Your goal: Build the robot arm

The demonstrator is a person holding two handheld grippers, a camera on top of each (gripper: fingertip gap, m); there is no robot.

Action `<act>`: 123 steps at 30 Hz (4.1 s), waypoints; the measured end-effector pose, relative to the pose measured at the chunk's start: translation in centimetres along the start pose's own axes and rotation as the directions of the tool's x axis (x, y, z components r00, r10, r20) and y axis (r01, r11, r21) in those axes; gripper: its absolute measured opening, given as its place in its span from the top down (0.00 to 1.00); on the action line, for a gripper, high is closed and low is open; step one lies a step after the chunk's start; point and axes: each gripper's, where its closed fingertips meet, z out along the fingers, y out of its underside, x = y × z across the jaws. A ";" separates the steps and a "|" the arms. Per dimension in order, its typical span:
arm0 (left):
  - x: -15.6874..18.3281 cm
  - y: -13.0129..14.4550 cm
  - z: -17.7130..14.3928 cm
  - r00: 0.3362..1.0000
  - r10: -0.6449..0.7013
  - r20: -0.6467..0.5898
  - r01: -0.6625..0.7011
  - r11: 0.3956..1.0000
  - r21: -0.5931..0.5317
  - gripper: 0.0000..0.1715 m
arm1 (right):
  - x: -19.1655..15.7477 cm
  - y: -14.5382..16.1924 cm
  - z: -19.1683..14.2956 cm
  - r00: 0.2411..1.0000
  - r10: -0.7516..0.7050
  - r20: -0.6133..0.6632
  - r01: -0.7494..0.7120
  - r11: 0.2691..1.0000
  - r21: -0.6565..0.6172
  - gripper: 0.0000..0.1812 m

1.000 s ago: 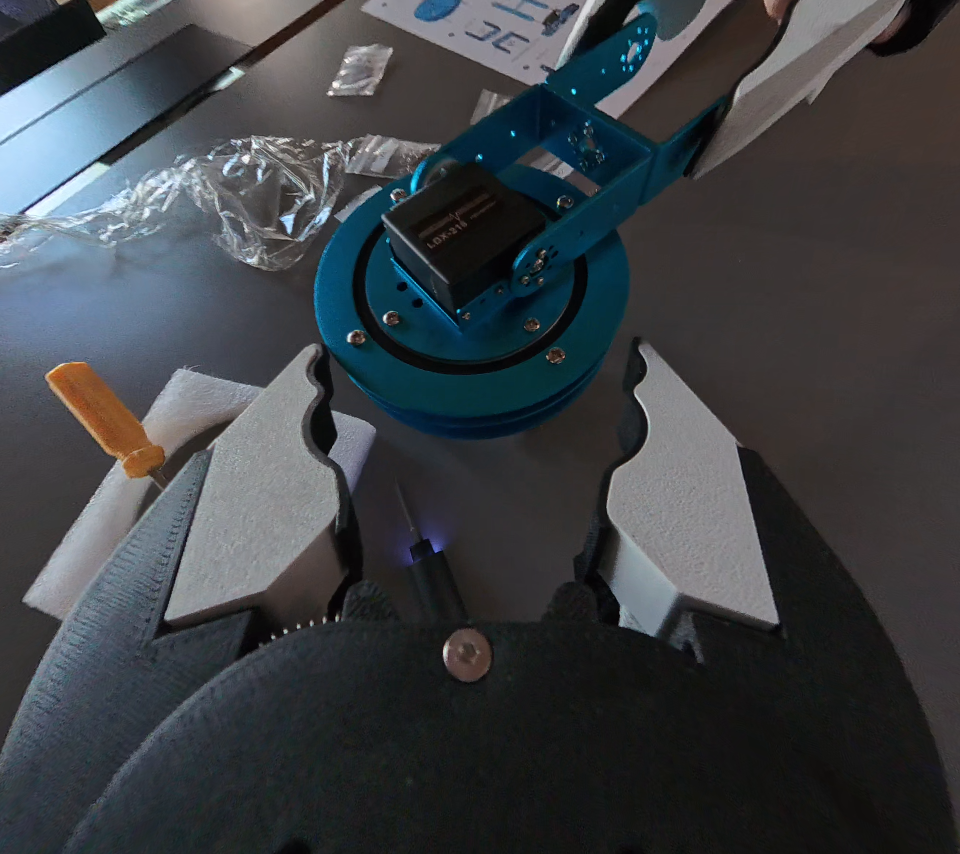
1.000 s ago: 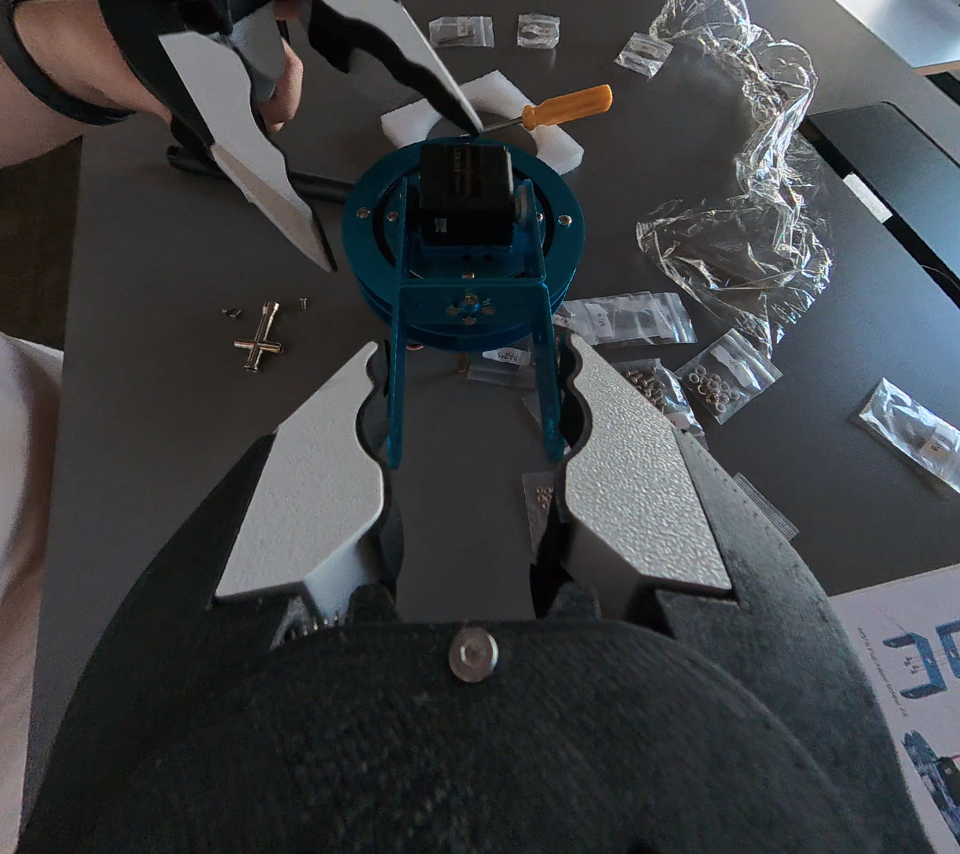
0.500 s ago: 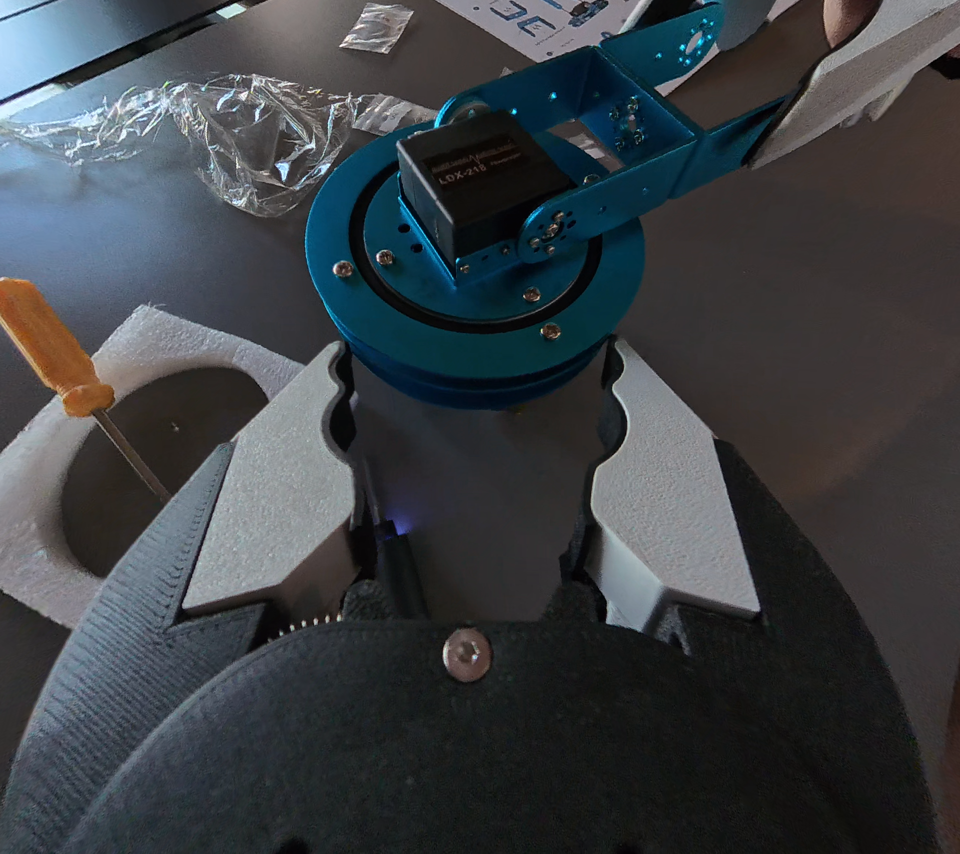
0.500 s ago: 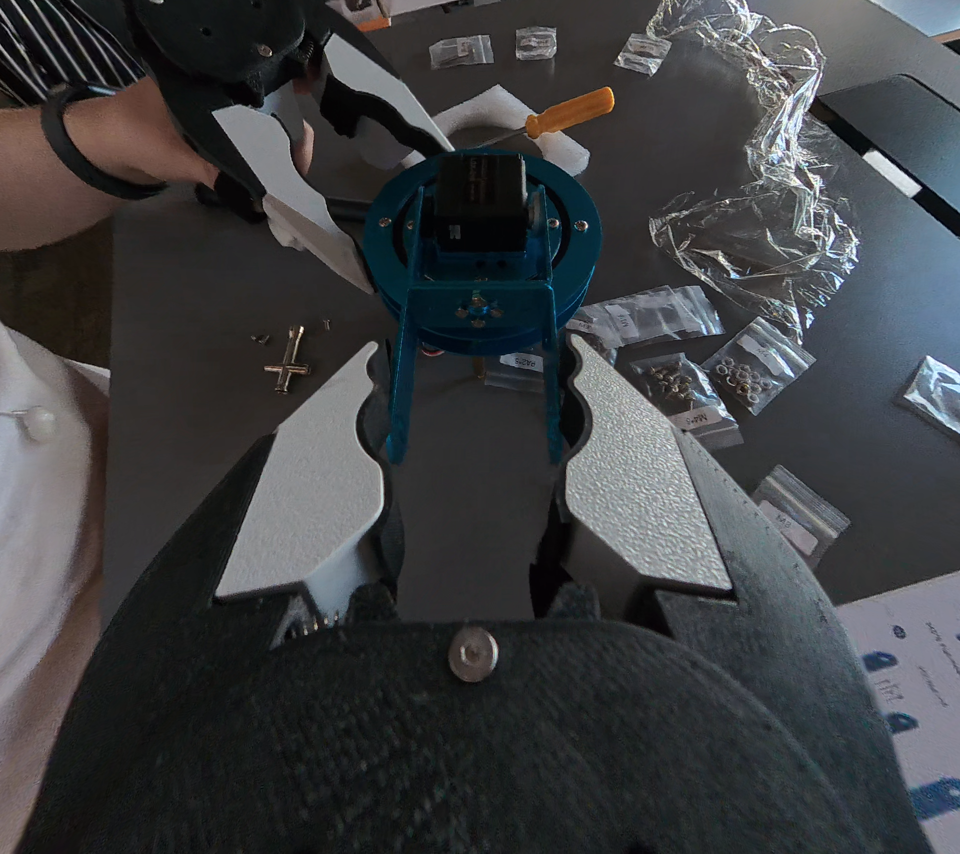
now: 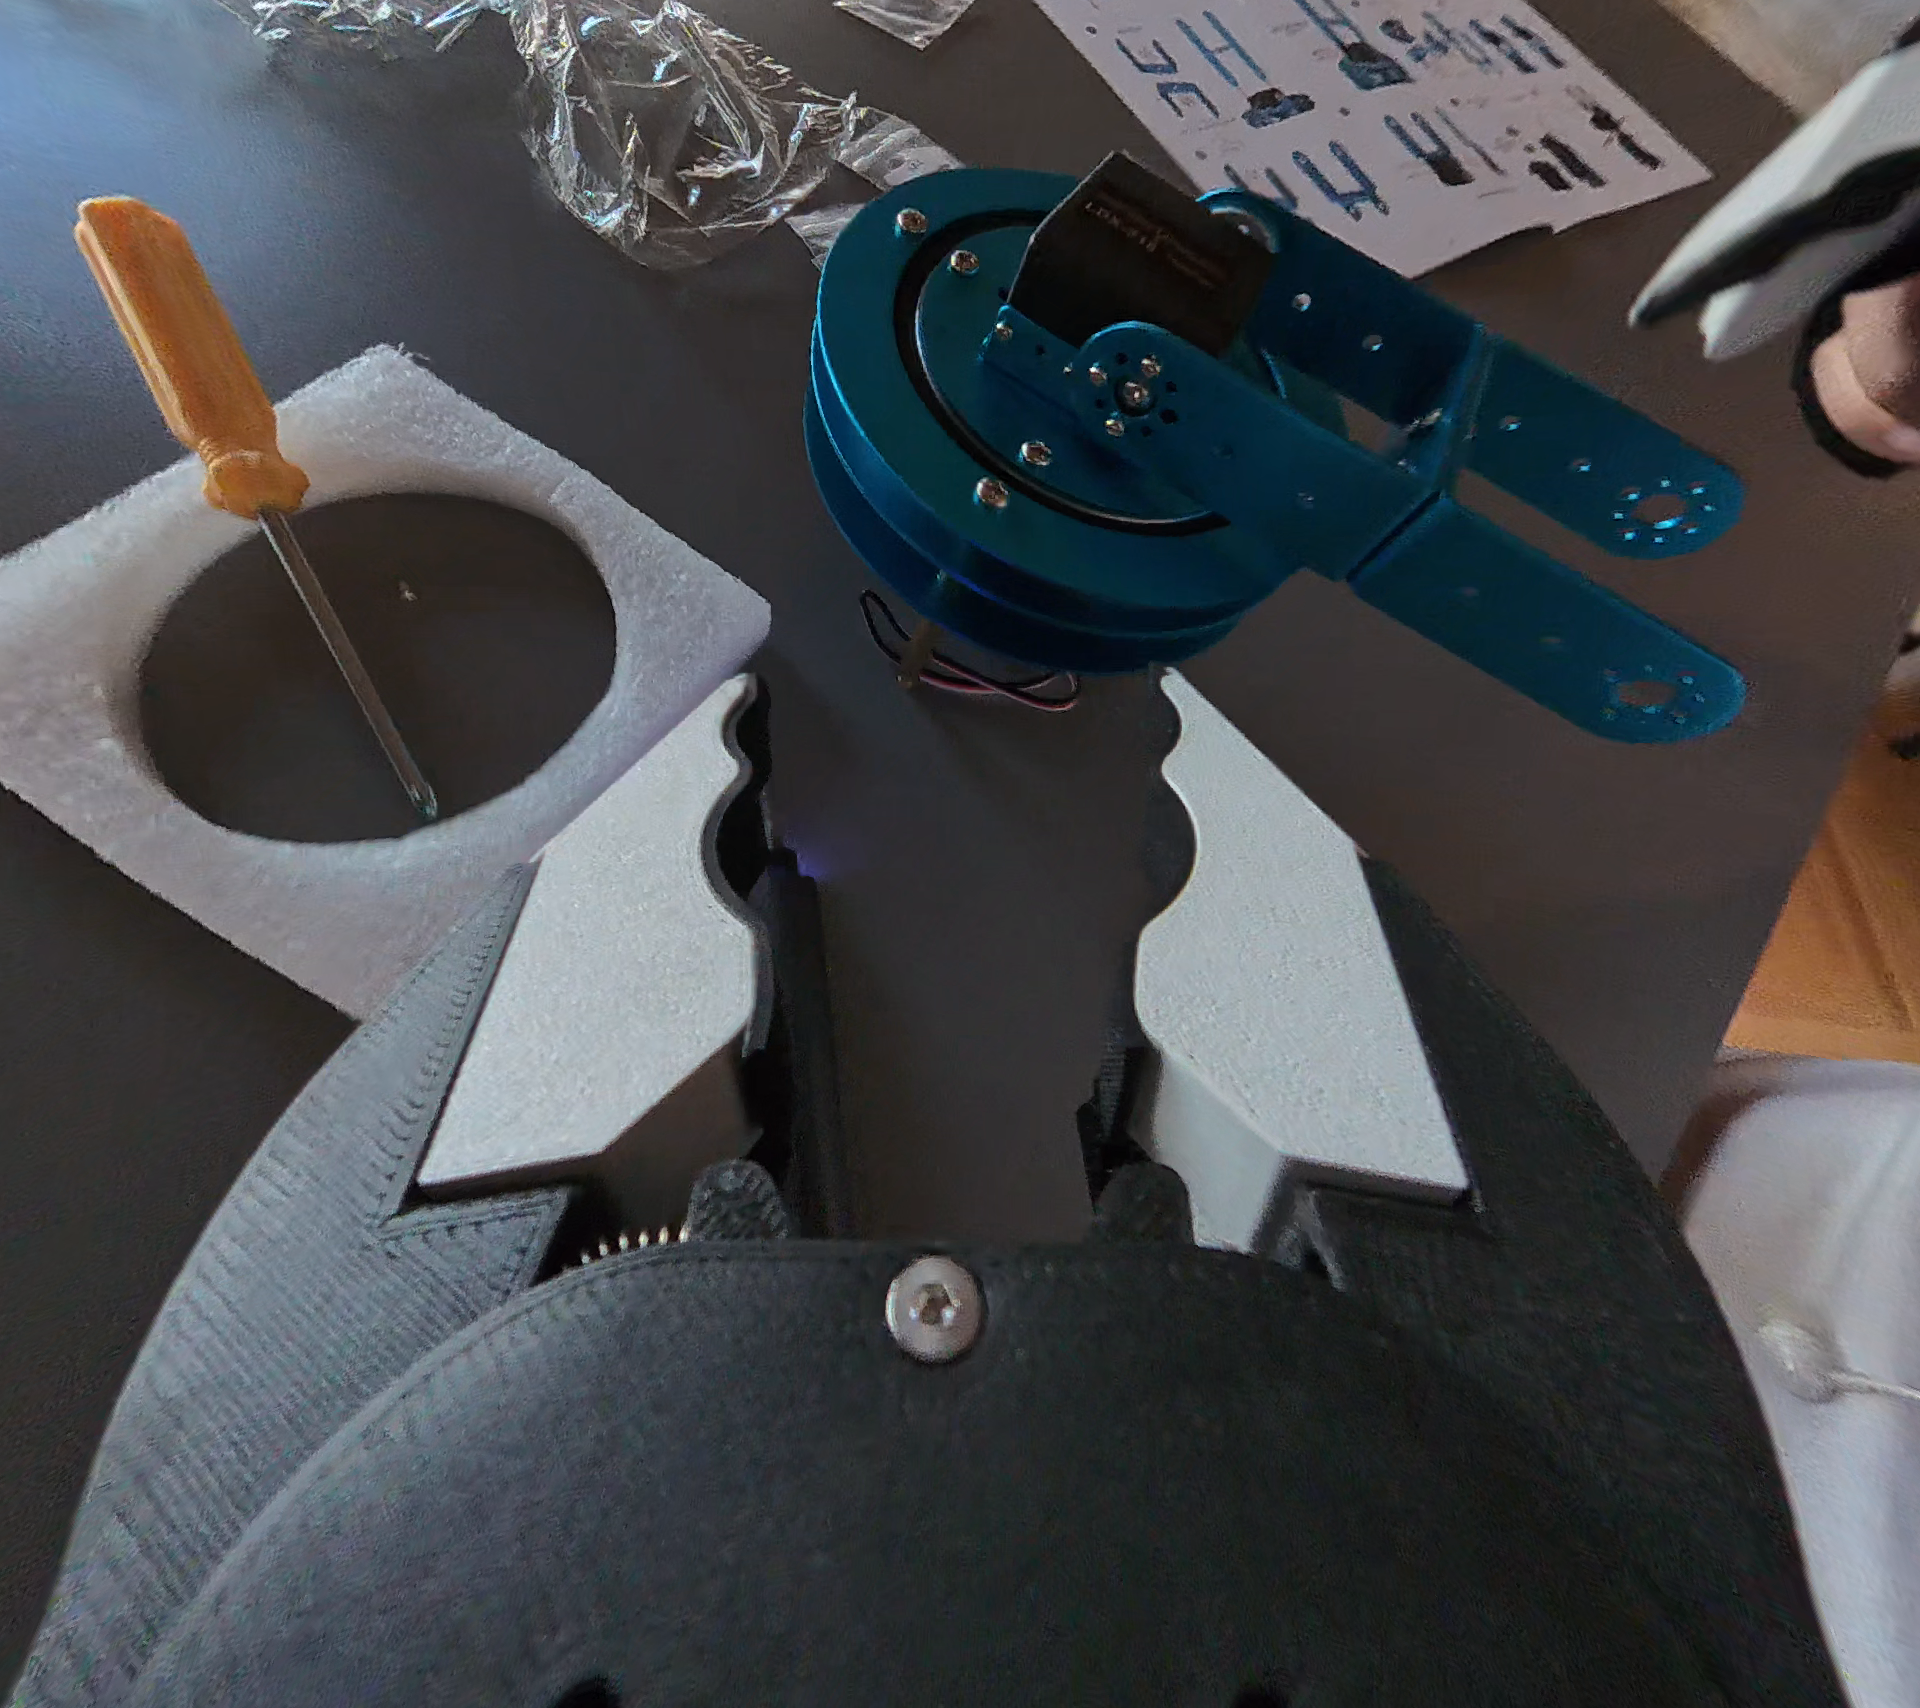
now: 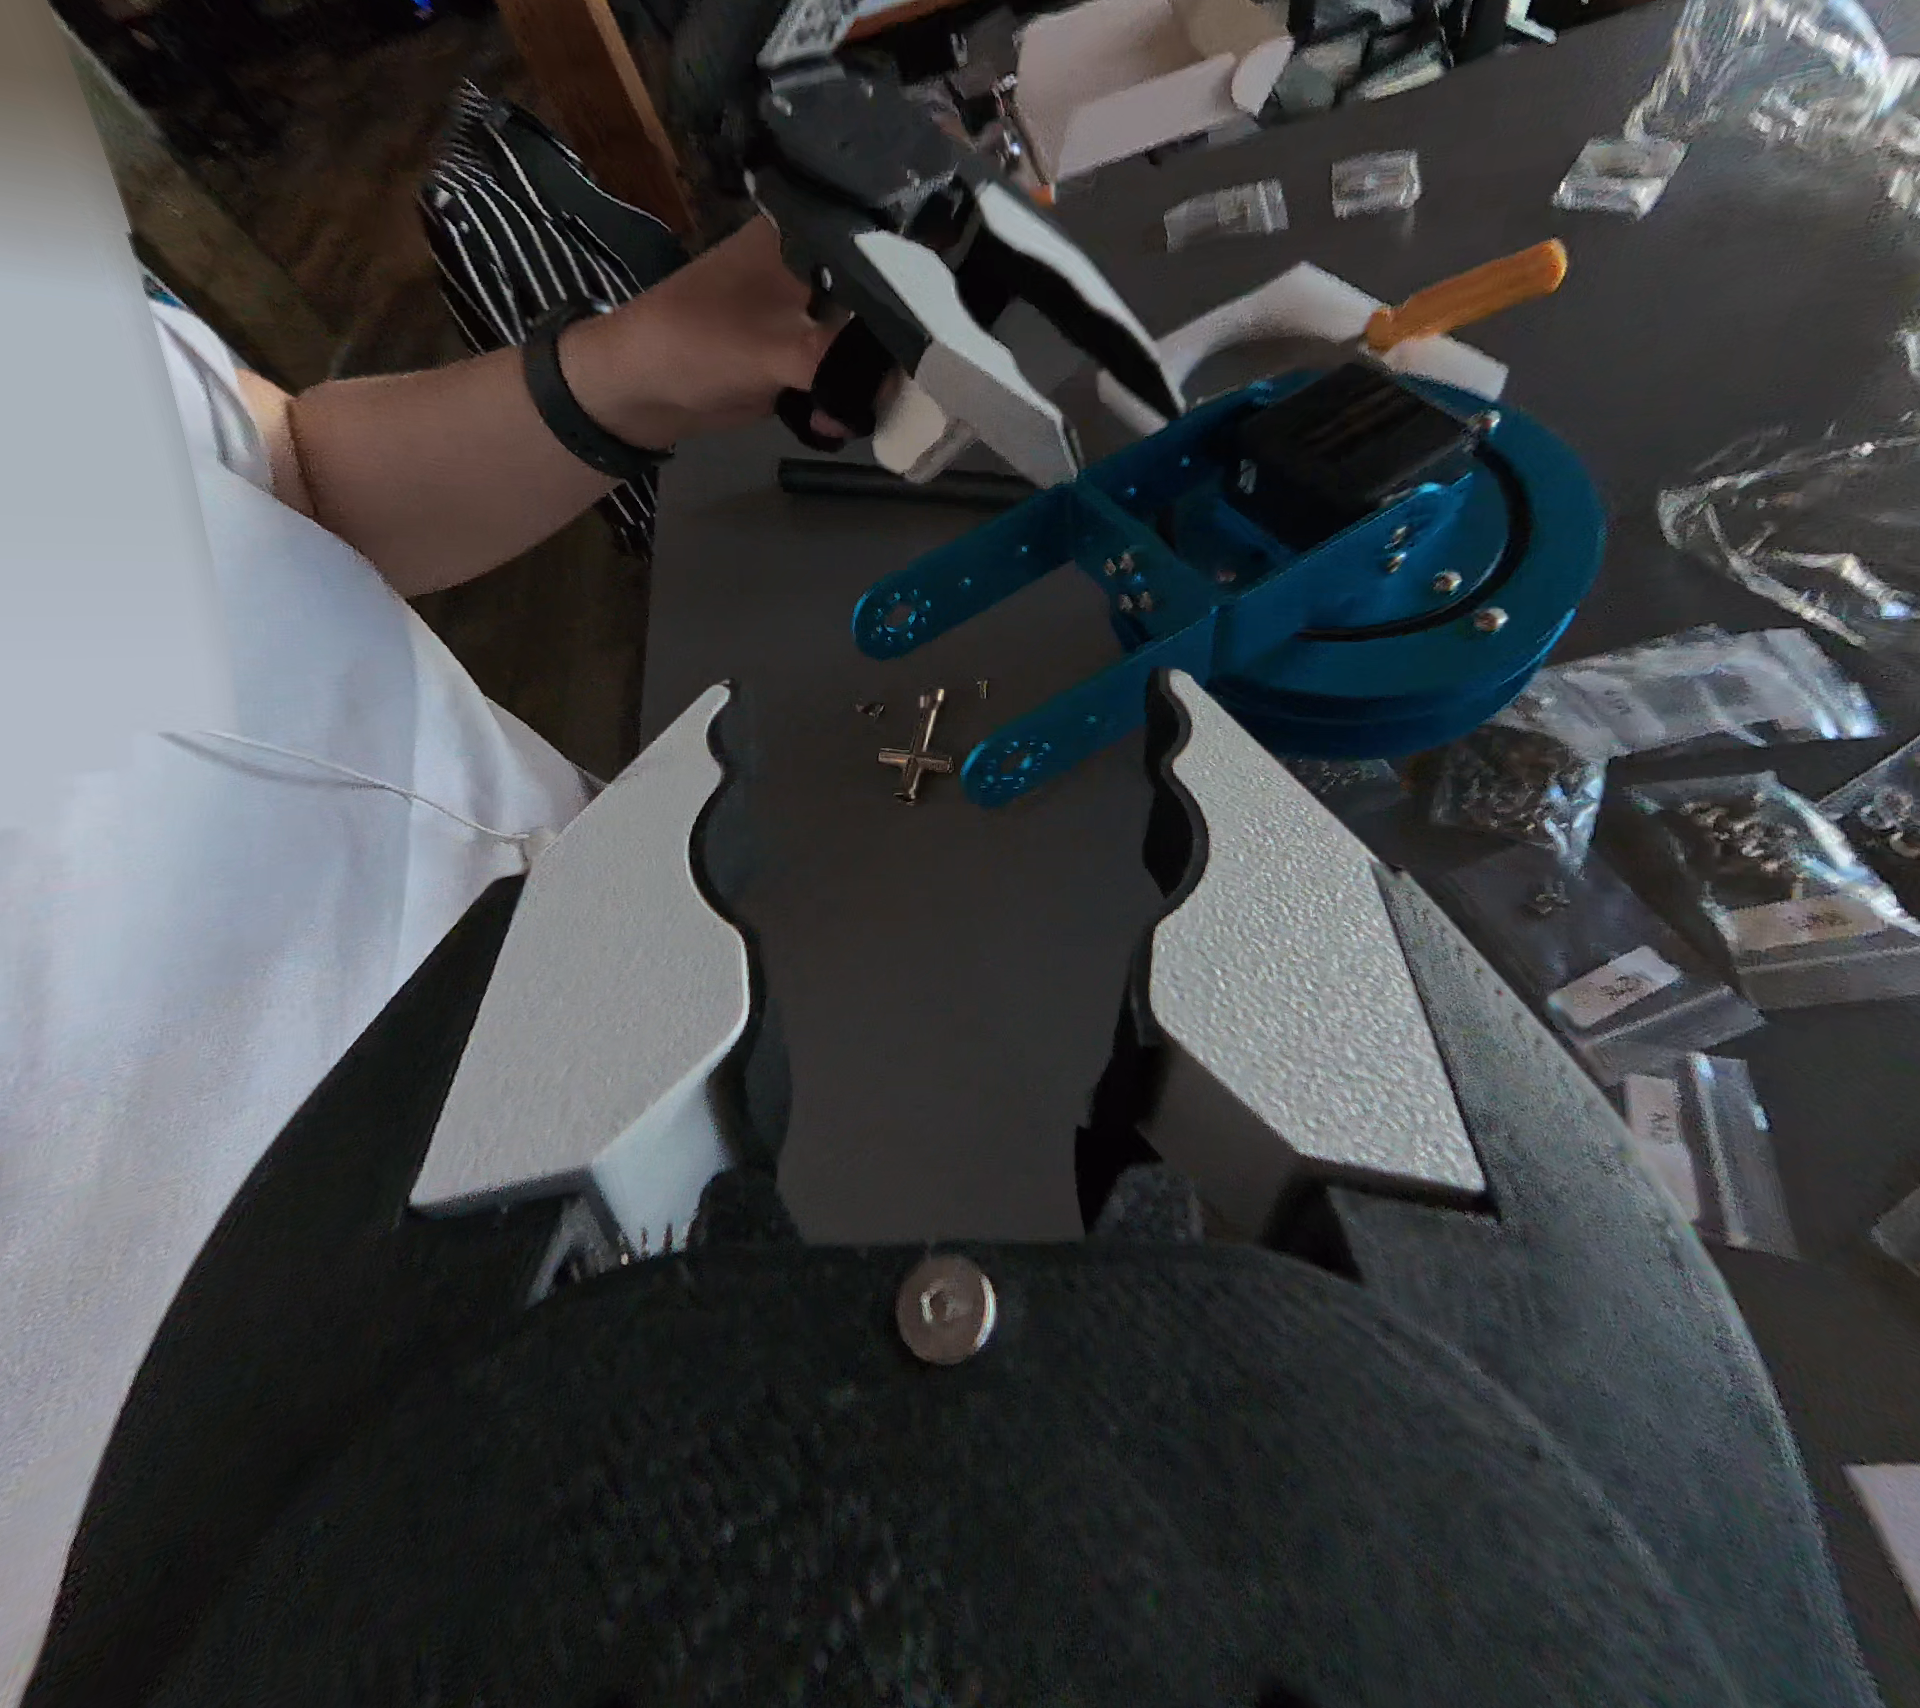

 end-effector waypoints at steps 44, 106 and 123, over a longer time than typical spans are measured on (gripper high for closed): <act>0.5 -1.8 -2.2 0.984 0.166 0.065 -0.158 0.981 -0.114 0.99 | 12.6 0.8 3.3 0.986 0.089 -0.140 -0.098 0.994 -0.057 0.86; -2.9 11.7 -8.4 0.999 0.039 -0.021 -0.044 0.805 -0.591 0.90 | -5.9 2.9 17.2 0.825 0.474 -0.307 -0.414 0.877 0.242 0.86; 4.3 9.4 -11.3 0.622 -0.573 -0.534 0.521 0.811 -0.264 0.91 | -6.3 2.4 18.6 0.424 0.901 0.090 -0.844 0.357 0.399 0.80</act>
